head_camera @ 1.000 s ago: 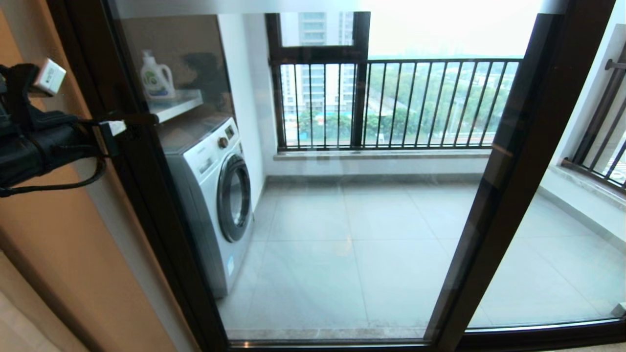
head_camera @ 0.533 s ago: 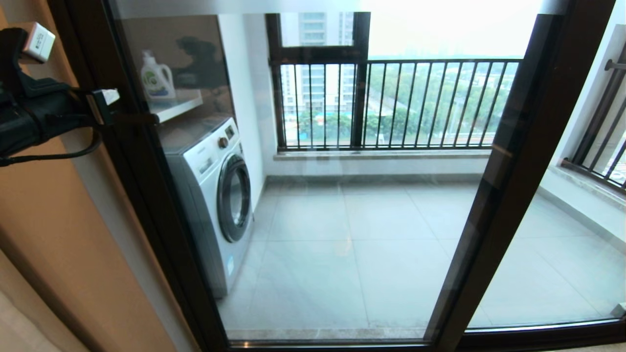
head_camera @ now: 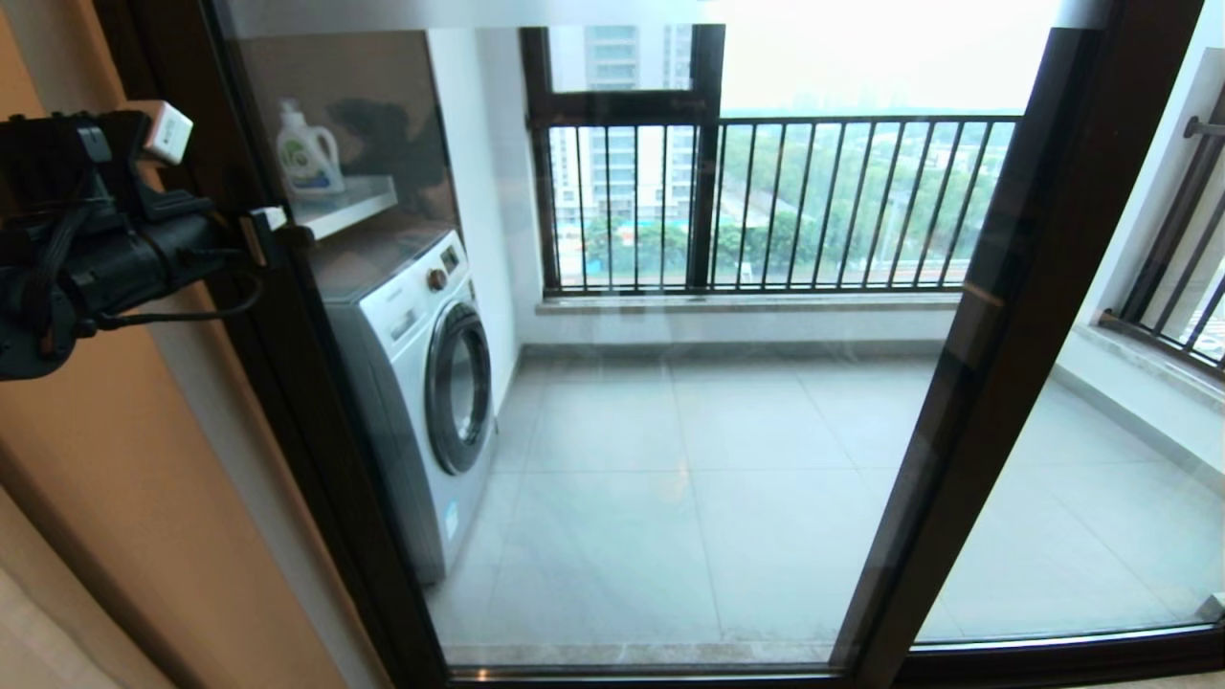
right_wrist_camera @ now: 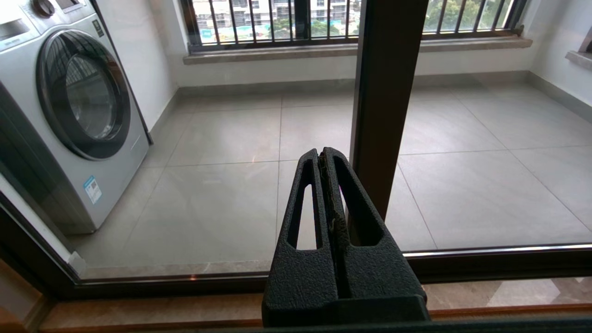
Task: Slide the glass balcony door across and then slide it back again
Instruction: Open the slid door
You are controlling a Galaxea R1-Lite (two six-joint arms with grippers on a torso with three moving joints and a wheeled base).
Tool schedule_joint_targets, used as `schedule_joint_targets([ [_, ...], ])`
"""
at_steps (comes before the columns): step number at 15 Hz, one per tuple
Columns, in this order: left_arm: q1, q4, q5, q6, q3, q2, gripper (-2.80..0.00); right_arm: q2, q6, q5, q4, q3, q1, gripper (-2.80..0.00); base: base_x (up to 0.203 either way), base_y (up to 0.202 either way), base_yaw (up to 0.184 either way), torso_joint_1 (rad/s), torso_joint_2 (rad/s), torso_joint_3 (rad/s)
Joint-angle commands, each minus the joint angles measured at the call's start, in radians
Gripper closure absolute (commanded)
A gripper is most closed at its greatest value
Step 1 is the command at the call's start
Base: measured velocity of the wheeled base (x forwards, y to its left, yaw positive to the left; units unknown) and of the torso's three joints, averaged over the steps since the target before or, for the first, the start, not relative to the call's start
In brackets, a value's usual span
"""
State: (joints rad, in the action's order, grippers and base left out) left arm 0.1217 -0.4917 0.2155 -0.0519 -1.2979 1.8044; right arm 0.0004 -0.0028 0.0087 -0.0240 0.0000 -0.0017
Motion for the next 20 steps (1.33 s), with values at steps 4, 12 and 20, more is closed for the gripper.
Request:
schedule_joint_targets([
  [4,0.036,-0.002,0.001,-0.001,0.033,0.068,0.0,-0.002,0.0,0.001,-0.002,0.011,0.0,0.0,0.0,0.0,0.0,0.0,0.0,0.0],
  [12,0.04,-0.004,-0.002,-0.003,0.049,0.095,0.0,-0.002,0.0,0.001,-0.001,0.011,0.0,0.0,0.0,0.0,0.0,0.0,0.0,0.0],
  [20,0.134,-0.004,0.002,-0.003,0.08,0.096,0.0,-0.002,0.0,0.001,-0.002,0.011,0.0,0.0,0.0,0.0,0.0,0.0,0.0,0.0],
])
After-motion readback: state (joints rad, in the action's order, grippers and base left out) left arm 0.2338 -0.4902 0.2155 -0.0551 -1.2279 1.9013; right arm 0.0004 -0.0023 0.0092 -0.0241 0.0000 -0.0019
